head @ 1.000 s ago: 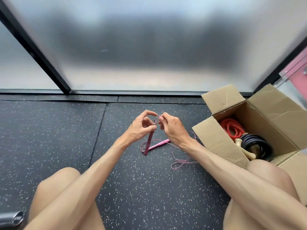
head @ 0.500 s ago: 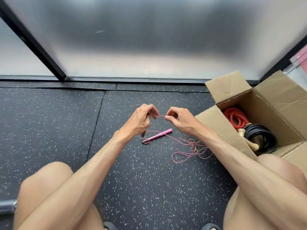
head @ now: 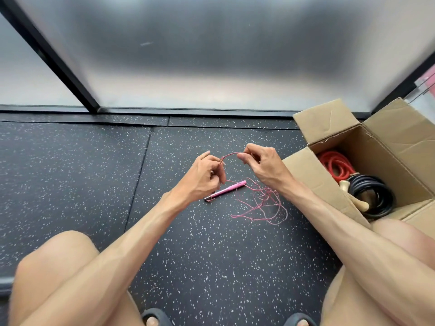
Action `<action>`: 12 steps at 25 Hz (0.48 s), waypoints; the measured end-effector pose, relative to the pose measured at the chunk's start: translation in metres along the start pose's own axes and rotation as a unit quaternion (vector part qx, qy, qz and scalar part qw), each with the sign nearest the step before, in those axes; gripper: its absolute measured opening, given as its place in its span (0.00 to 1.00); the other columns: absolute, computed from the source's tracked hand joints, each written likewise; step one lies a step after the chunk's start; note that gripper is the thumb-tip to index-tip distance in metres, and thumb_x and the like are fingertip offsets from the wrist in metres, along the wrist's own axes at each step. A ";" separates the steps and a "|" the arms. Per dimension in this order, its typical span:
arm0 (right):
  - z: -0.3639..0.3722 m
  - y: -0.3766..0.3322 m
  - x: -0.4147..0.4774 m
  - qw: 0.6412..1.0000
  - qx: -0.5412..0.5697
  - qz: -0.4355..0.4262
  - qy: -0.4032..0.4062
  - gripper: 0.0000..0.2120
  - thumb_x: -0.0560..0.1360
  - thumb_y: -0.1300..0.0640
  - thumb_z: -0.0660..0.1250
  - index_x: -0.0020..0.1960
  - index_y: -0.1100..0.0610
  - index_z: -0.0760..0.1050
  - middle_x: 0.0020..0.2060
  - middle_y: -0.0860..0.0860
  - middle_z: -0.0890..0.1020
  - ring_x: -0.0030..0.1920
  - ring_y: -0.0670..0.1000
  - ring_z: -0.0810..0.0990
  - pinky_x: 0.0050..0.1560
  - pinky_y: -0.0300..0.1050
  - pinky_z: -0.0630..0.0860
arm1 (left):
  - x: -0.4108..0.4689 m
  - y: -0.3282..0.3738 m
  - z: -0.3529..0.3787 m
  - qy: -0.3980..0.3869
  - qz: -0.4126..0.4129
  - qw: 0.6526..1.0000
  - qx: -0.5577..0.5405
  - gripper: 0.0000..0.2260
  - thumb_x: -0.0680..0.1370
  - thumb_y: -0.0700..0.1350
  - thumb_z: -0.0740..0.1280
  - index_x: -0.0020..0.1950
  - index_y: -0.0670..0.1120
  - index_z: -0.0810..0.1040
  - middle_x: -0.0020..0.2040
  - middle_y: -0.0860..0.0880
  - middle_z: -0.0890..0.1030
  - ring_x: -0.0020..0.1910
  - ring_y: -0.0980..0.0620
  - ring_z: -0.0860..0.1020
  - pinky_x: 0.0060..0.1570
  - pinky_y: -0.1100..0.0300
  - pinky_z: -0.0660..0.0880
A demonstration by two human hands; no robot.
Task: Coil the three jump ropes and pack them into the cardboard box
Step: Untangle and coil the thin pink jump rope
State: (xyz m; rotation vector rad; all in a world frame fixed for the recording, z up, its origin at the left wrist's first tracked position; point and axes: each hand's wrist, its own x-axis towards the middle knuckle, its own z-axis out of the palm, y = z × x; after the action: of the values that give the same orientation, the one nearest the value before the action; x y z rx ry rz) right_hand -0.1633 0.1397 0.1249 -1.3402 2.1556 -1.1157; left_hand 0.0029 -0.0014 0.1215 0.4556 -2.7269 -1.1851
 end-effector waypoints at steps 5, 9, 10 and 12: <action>-0.001 -0.010 -0.001 0.998 -0.006 -0.044 0.048 0.11 0.80 0.54 0.67 0.40 0.57 0.74 0.29 0.47 0.73 0.27 0.43 0.66 0.29 0.33 0.61 | -0.003 0.007 0.000 0.045 0.030 0.998 -0.033 0.07 0.78 0.45 0.68 0.44 0.49 0.85 0.52 0.57 0.84 0.68 0.61 0.69 0.78 0.57 0.42; 0.005 -0.015 0.001 0.993 -0.045 -0.094 0.054 0.05 0.81 0.59 0.65 0.48 0.59 0.78 0.38 0.48 0.77 0.38 0.40 0.73 0.40 0.31 0.68 | 0.000 0.010 -0.007 0.173 0.067 0.983 0.012 0.08 0.80 0.46 0.69 0.45 0.46 0.85 0.48 0.54 0.83 0.59 0.57 0.76 0.76 0.53 0.56; 0.007 -0.014 0.001 0.992 -0.051 -0.102 0.050 0.05 0.81 0.60 0.65 0.49 0.59 0.78 0.40 0.49 0.78 0.40 0.43 0.74 0.42 0.32 0.69 | 0.003 0.009 -0.010 0.186 0.073 0.980 0.023 0.07 0.79 0.46 0.69 0.45 0.47 0.85 0.46 0.54 0.83 0.57 0.55 0.76 0.72 0.50 0.62; 0.012 -0.016 0.001 0.991 -0.055 -0.110 0.048 0.05 0.80 0.61 0.64 0.49 0.59 0.79 0.41 0.50 0.78 0.41 0.47 0.75 0.43 0.37 0.71 | 0.005 0.009 -0.014 0.143 0.050 0.988 -0.039 0.06 0.80 0.45 0.69 0.46 0.44 0.84 0.44 0.53 0.84 0.51 0.55 0.80 0.62 0.50 0.73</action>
State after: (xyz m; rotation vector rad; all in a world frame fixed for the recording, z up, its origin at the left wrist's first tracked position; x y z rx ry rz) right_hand -0.1467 0.1300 0.1297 -1.6372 2.2071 -1.1780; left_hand -0.0006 -0.0076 0.1376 0.4359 -2.4215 -1.1023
